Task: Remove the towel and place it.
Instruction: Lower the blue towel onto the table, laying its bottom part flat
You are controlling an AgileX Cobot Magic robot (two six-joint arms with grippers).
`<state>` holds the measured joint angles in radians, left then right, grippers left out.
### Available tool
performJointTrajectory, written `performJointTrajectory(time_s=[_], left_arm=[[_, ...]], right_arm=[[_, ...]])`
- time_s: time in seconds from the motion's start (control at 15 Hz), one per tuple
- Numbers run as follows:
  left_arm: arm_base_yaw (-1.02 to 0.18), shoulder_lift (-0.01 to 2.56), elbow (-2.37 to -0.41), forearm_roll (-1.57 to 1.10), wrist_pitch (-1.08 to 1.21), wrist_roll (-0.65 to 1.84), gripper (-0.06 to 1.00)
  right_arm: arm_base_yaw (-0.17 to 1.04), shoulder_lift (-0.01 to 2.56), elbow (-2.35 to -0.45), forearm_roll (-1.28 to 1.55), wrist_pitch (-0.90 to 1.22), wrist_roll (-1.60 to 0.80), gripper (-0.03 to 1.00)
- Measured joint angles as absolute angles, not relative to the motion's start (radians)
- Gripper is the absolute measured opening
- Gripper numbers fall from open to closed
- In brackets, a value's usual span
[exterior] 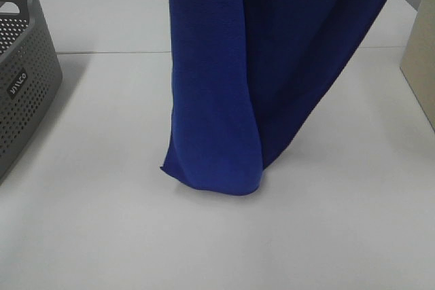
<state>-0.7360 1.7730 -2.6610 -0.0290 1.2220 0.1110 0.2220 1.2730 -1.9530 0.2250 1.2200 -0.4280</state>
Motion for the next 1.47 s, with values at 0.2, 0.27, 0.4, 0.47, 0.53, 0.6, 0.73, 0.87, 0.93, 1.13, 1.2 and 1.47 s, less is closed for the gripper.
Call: performJointTrajectory(time_s=[0.2,0.27,0.4,0.47,0.53,0.6,0.73,0.87,0.93,1.13,1.2,1.47], left_arm=[[-0.736,1.736,-2.662,-0.079,1.224,0.112,0.0],[-0.736,1.728,-2.662,-0.084,1.224,0.112,0.0],[-0.736,1.722,-2.662,-0.083,1.226,0.112,0.0],[-0.736,1.724,-2.662,-0.07,1.226,0.112,0.0],[-0.736,1.731,-2.66,-0.026,1.226,0.112,0.0],[-0.736,1.741,-2.645,0.035,1.226,0.112,0.0],[-0.736,1.768,-2.608,0.145,1.226,0.112,0.0],[-0.736,1.82,-2.567,0.291,1.226,0.112,0.0],[-0.732,1.856,-2.561,0.359,1.214,0.112,0.0],[-0.643,1.962,-2.559,0.448,1.021,0.067,0.0],[-0.593,1.999,-2.559,0.453,0.922,0.036,0.0],[-0.425,2.156,-2.556,0.453,0.452,-0.083,0.0]], right_arm=[[0.222,1.215,-1.954,0.23,1.22,-0.428,0.02],[0.222,1.199,-1.954,0.23,1.22,-0.428,0.02],[0.222,1.181,-1.954,0.225,1.22,-0.428,0.02],[0.222,1.182,-1.954,0.214,1.22,-0.428,0.02],[0.222,1.191,-1.954,0.201,1.22,-0.428,0.02],[0.222,1.211,-1.954,0.187,1.22,-0.428,0.02],[0.222,1.257,-1.954,0.174,1.22,-0.43,0.02],[0.222,1.339,-1.953,0.156,1.214,-0.441,0.02],[0.222,1.385,-1.953,0.151,1.176,-0.461,0.02],[0.222,1.561,-1.953,0.133,0.897,-0.495,0.02],[0.222,1.616,-1.953,0.129,0.76,-0.499,0.02],[0.222,1.823,-1.998,0.183,0.261,-0.507,0.02]])
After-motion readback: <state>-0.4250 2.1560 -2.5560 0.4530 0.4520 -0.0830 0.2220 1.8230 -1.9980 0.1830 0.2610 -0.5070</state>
